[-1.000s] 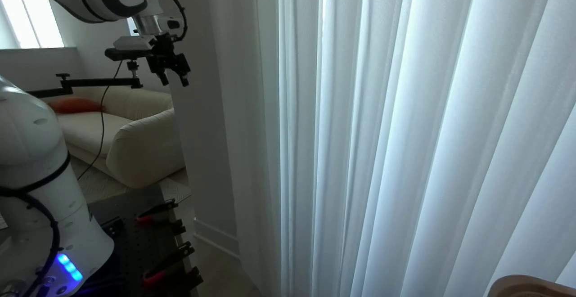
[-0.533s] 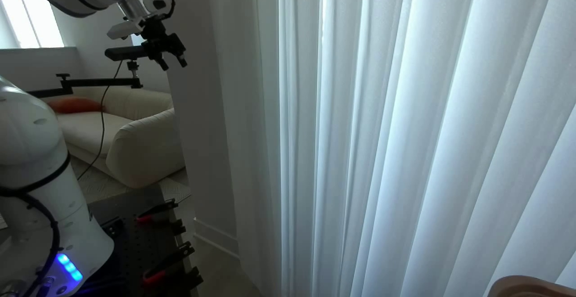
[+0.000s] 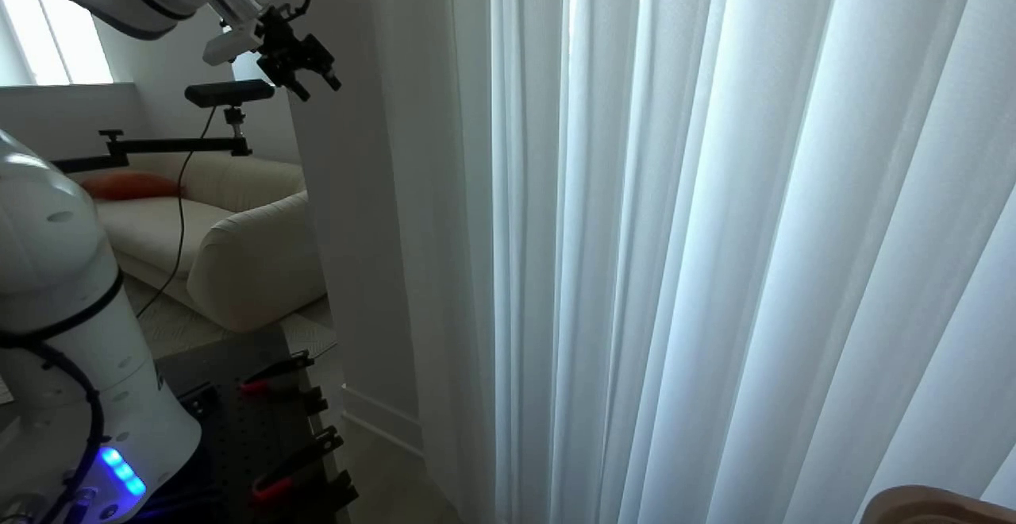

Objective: Turn on the light

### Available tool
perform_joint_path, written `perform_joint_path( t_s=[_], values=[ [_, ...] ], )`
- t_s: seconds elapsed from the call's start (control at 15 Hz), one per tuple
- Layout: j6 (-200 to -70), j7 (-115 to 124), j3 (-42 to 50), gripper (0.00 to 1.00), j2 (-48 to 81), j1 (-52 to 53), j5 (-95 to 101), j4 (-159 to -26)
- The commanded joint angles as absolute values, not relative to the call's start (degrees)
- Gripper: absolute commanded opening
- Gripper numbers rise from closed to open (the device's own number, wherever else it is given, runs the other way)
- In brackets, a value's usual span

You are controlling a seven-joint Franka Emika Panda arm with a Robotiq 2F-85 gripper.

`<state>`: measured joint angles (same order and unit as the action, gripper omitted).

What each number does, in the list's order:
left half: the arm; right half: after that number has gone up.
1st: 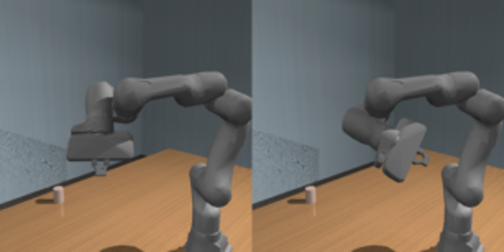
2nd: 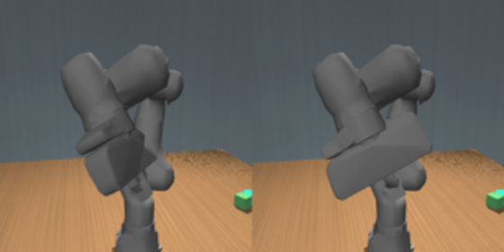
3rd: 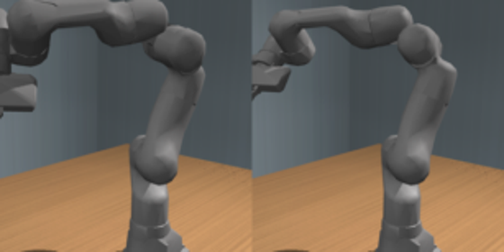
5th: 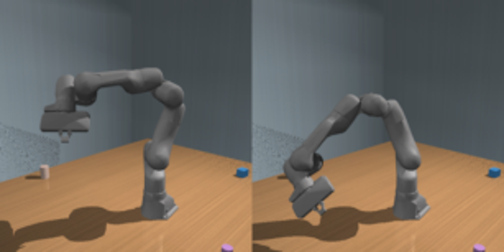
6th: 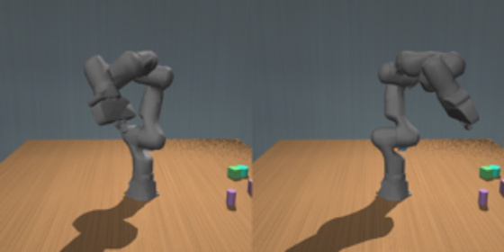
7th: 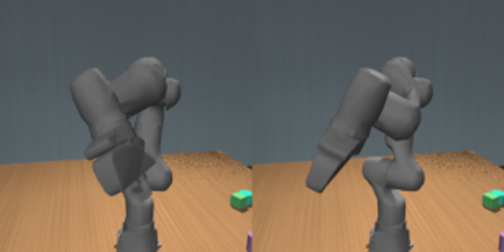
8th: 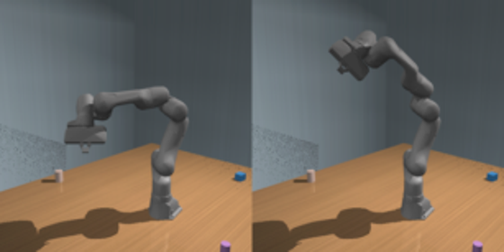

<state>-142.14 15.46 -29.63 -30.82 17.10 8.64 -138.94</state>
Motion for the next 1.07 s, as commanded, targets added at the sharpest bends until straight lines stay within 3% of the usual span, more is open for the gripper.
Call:
perform_joint_path(
  t_s=[0.0, 0.07, 0.13, 0.67, 0.8, 1.0],
  values=[
    [-146.52, 18.69, -31.85, 1.00, -26.25, 12.61, 13.45, -135.82],
    [-147.40, 18.76, -32.23, 0.75, -25.01, 11.58, 14.64, -135.13],
    [-148.10, 19.20, -32.73, 0.74, -23.87, 10.57, 15.58, -134.46],
    [-149.74, 22.61, -33.92, 0.12, -14.46, 7.07, 20.94, -128.22],
    [-150.29, 23.97, -33.26, 0.01, -12.79, 7.01, 21.90, -127.70],
    [-151.79, 26.34, -32.02, 0.00, -11.24, 6.87, 23.54, -127.44]
  ],
)
